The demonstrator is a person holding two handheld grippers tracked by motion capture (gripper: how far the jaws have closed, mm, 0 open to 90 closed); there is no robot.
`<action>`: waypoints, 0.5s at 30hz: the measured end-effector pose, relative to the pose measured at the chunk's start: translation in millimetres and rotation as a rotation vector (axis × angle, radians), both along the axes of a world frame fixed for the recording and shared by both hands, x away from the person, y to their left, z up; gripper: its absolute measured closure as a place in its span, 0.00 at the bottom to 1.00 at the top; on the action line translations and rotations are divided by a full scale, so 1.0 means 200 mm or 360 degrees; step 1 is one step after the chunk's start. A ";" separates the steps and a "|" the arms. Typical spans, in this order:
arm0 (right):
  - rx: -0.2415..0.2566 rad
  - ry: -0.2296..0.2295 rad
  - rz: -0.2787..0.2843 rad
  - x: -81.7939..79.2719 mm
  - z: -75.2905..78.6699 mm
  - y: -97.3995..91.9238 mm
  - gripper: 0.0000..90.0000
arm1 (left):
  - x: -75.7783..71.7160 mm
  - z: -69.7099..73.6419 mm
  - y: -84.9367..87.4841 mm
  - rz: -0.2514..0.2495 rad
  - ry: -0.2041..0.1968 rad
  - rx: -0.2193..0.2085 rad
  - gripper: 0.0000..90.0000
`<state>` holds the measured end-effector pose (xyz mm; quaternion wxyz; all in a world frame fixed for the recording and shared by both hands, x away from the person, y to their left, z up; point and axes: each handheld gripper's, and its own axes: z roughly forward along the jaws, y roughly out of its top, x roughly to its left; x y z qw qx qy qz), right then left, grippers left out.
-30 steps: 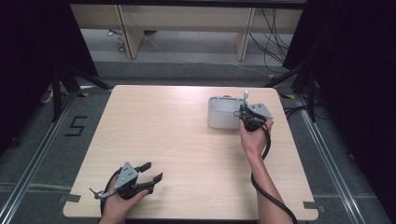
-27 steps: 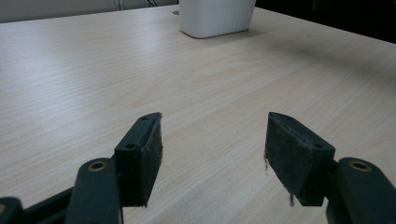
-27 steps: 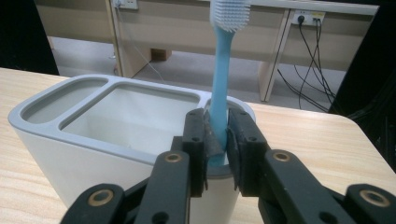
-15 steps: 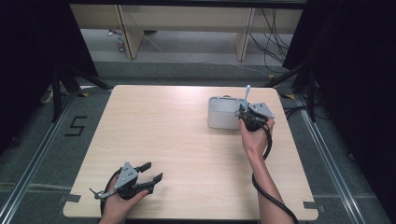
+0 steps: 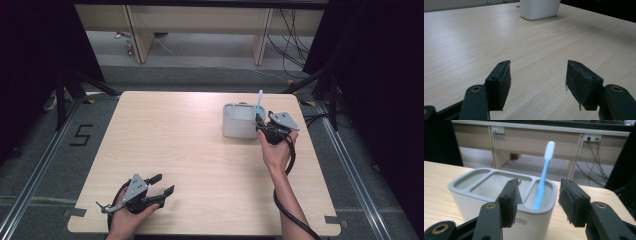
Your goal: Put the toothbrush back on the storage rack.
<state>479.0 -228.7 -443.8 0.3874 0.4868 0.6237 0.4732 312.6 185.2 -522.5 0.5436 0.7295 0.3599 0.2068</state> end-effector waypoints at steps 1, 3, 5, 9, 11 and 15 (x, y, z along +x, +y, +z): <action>0.0017 -0.0020 0.0030 -0.01 0.00 0.00 0.54 | 0.00 0.00 0.00 0.0000 0.0001 0.0001 0.40; 0.0023 -0.0012 0.0042 -0.02 0.00 0.00 0.54 | 0.00 0.00 0.00 0.0001 -0.0001 -0.0001 0.40; 0.0017 -0.0005 0.0071 -0.04 0.00 0.00 0.53 | 0.00 0.00 0.00 0.0001 0.0000 0.0000 0.40; 0.0029 0.0019 0.0070 -0.07 0.01 -0.01 0.52 | 0.00 0.00 0.00 0.0003 0.0001 0.0003 0.40; 0.0028 0.0022 0.0089 -0.09 0.01 -0.02 0.51 | 0.00 0.00 0.00 0.0012 0.0008 0.0016 0.40; -0.0001 0.0046 0.0131 -0.13 0.01 -0.03 0.49 | 0.00 0.00 0.00 0.0012 0.0007 0.0016 0.40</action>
